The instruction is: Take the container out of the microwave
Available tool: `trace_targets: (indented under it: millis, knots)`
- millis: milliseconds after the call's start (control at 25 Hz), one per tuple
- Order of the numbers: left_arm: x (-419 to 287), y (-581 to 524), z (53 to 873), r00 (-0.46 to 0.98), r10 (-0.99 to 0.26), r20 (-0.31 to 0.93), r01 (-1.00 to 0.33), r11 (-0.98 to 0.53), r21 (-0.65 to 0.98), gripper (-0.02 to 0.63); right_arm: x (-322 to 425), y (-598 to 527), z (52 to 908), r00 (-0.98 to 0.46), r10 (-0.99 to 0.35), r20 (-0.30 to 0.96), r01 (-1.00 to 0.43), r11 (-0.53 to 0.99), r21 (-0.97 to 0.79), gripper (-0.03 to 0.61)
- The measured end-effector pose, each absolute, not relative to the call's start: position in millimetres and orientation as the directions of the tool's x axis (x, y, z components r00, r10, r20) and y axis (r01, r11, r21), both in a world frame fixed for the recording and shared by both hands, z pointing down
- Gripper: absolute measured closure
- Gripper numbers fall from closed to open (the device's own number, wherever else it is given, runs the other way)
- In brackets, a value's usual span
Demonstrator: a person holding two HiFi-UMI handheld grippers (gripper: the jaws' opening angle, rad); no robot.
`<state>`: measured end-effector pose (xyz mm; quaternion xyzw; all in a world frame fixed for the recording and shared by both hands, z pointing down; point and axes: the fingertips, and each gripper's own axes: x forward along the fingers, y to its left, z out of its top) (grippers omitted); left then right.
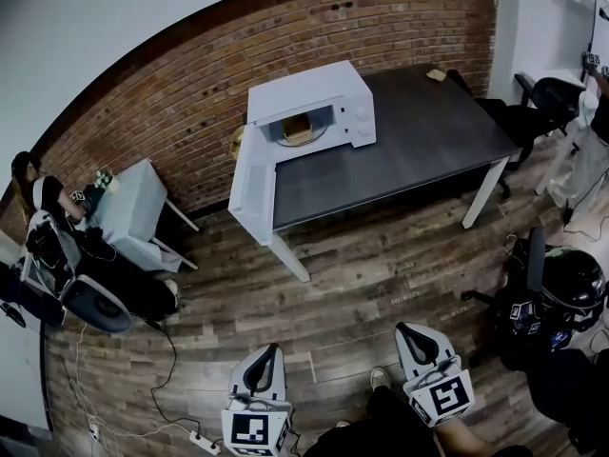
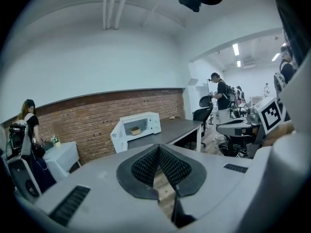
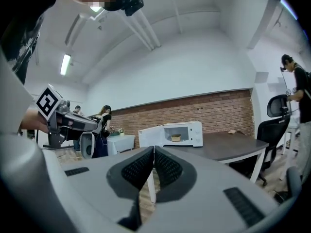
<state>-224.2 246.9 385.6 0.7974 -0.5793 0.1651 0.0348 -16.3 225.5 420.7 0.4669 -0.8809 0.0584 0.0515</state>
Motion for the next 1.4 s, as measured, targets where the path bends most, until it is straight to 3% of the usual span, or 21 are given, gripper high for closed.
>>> trace_targets:
  millis: [560, 1200, 1400]
  knots:
    - [-205.1, 209.6, 390.6, 0.188, -0.934, 0.303, -0.966, -0.232, -0.114, 0.606, -7.9, 164.3, 402.3, -0.645, -0.760, 0.080, -0.764, 0.643, -0.051, 0.515]
    - [-172.8, 107.4, 390.2, 0.325, -0.907, 0.267, -0.928, -0.361, -0.095, 0.606, 13.4, 92.4, 423.8, -0.570, -0.807, 0.156, -0.820, 0.571, -0.042, 0.515]
    - [-196.1, 76.3, 395.0, 0.312, -0.912, 0.268, -0.936, -0.343, -0.078, 0.606, -5.6, 64.5, 419.1, -0.578, -0.799, 0.167, -0.812, 0.583, -0.022, 0.515]
